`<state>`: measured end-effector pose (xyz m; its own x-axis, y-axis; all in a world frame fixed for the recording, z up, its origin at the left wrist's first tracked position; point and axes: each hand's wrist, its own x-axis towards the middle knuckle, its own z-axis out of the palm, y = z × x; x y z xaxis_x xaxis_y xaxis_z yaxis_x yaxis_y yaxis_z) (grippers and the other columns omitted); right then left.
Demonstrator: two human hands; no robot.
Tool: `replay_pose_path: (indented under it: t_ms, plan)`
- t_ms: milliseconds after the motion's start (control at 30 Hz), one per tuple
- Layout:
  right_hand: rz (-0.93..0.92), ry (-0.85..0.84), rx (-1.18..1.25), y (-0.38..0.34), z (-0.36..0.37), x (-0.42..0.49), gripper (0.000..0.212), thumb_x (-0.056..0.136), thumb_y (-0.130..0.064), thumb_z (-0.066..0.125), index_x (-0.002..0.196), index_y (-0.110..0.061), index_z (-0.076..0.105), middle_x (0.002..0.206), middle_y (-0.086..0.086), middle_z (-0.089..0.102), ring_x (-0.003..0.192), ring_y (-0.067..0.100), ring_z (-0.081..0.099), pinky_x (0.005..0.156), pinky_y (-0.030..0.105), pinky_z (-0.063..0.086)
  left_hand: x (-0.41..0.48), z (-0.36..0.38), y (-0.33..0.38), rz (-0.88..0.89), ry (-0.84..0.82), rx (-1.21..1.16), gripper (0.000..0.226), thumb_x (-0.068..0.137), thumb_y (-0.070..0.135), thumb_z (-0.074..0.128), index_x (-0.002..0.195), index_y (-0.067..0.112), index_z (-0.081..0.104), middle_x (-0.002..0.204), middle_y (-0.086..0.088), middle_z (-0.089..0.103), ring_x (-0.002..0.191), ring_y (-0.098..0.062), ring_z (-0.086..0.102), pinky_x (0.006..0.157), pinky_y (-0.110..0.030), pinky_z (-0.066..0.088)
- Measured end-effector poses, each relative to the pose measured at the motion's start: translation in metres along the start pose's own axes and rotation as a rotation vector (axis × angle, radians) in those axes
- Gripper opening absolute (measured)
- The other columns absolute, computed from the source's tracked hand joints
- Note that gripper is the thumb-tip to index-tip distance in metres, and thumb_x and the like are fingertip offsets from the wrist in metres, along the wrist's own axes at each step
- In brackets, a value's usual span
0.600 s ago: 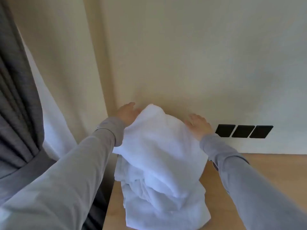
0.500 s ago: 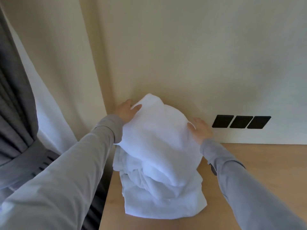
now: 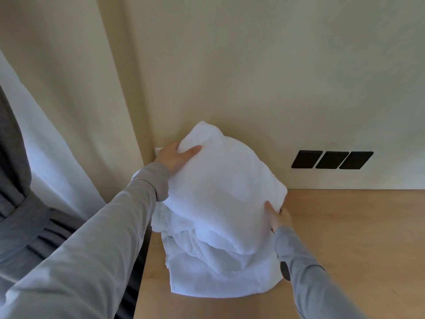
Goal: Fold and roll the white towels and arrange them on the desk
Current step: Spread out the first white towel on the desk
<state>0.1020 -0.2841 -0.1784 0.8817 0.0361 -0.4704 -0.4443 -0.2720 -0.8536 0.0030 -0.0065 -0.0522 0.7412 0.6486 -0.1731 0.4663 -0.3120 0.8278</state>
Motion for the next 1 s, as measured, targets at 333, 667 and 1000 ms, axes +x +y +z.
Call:
replay_pose_path:
  t_ms: [333,667,1000]
  plan:
    - [-0.223,0.119,0.237,-0.039,-0.006,-0.022,0.032,0.085,-0.023,0.064,0.111,-0.014,0.047,0.104,0.007,0.057,0.087,0.024,0.056,0.081,0.04,0.046,0.001,-0.018,0.014,0.086,-0.007,-0.286,0.029,0.073,0.039,0.077,0.077,0.012,0.066,0.071,0.001,0.068,0.065,-0.016,0.063,0.056,-0.022,0.048]
    - [-0.617,0.218,0.23,-0.135,-0.025,-0.065,0.023,0.086,-0.02,0.062,0.103,-0.013,0.049,0.097,0.008,0.054,0.085,0.022,0.052,0.075,0.032,0.043,-0.008,-0.049,0.041,0.286,0.23,-0.627,0.02,0.076,0.036,0.075,0.071,0.021,0.064,0.073,0.006,0.066,0.068,-0.013,0.059,0.066,-0.027,0.05]
    - [-0.905,0.304,0.377,-0.207,-0.109,-0.131,0.017,0.088,-0.015,0.06,0.091,-0.026,0.047,0.09,0.004,0.06,0.073,0.015,0.056,0.065,0.029,0.05,-0.052,-0.044,0.136,0.623,0.216,-0.838,0.039,0.065,0.052,0.077,0.074,0.019,0.058,0.082,-0.007,0.055,0.076,-0.017,0.049,0.068,-0.036,0.041]
